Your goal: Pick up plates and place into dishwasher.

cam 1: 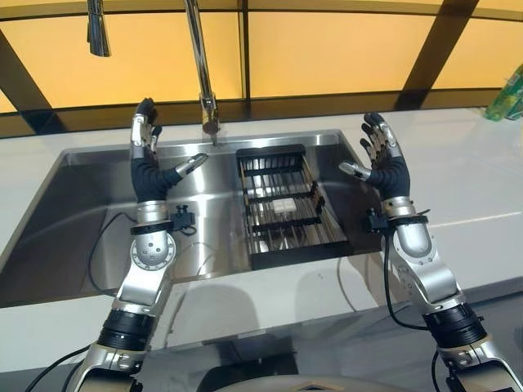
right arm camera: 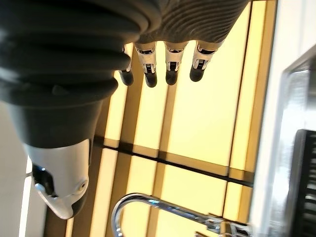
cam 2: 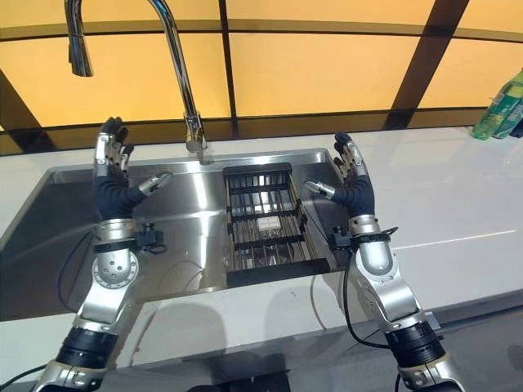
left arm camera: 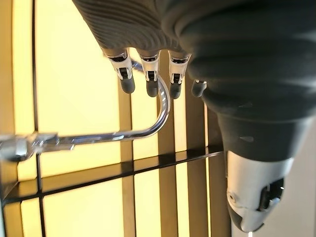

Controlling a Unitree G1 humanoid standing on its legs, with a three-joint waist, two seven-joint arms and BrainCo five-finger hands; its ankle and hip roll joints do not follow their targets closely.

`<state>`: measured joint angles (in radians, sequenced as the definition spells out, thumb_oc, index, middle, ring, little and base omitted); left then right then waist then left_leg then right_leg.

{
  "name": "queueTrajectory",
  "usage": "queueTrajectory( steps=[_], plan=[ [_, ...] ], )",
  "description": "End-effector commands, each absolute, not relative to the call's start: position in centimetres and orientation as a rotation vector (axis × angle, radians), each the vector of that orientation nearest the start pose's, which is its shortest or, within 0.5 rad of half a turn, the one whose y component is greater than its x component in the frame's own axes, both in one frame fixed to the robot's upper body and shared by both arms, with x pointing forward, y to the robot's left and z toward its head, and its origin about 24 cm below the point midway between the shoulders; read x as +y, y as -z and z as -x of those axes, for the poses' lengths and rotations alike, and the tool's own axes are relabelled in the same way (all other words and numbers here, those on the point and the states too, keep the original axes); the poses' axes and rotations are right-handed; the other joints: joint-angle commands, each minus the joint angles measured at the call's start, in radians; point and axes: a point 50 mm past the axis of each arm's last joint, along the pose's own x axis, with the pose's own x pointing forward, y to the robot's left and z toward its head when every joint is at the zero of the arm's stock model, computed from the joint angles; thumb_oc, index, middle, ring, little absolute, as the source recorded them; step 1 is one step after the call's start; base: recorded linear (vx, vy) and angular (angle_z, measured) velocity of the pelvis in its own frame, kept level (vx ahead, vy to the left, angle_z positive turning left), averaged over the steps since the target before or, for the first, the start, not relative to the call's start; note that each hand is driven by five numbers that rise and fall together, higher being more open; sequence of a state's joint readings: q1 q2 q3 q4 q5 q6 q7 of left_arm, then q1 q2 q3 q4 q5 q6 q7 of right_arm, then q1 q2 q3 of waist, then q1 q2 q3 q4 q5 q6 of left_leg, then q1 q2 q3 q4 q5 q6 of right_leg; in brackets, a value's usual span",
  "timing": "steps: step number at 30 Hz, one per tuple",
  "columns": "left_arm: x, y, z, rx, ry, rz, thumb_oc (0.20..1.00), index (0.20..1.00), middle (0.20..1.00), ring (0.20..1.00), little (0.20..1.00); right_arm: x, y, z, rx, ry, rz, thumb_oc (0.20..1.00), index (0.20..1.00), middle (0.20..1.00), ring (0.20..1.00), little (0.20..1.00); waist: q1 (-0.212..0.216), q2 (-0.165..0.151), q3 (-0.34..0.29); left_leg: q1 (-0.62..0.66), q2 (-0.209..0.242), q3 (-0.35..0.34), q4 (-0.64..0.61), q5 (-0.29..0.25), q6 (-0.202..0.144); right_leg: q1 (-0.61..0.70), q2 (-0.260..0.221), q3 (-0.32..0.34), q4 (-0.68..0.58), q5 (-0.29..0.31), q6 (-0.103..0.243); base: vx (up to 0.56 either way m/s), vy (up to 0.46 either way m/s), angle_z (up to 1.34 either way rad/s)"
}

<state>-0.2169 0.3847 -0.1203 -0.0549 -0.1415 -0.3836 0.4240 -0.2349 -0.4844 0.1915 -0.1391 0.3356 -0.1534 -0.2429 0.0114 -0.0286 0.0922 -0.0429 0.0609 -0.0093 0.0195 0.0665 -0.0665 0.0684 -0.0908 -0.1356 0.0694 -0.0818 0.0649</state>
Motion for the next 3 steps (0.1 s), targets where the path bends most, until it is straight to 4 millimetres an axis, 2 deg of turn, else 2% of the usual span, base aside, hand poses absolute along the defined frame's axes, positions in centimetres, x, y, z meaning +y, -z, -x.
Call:
queueTrajectory(
  steps=[1, 3],
  plan=[
    [17.95, -16.86, -27.98, -0.686, -0.170, -0.076, 1.000, 1.000, 1.000, 1.000, 1.000, -16.64, -18.36, -28.73, -0.584, -0.064, 0.047, 1.000, 1.000, 1.000, 1.000, 1.000, 0.009, -0.034, -0.040, 0.048, 0.005, 0.017, 0.020, -0.109, -0.005, -0.020, -0.059, 0.061, -0.071, 0.094, 0.059, 0.03, -0.094, 0.12],
    [18.13, -16.62, -27.99, -0.660, -0.175, -0.070, 1.000, 1.000, 1.000, 1.000, 1.000, -16.62, -18.20, -28.71, -0.573, -0.064, 0.050, 1.000, 1.000, 1.000, 1.000, 1.000, 0.008, -0.030, -0.045, 0.053, 0.013, 0.018, 0.015, -0.107, -0.010, -0.013, -0.055, 0.057, -0.080, 0.093, 0.056, 0.02, -0.054, 0.10]
  ],
)
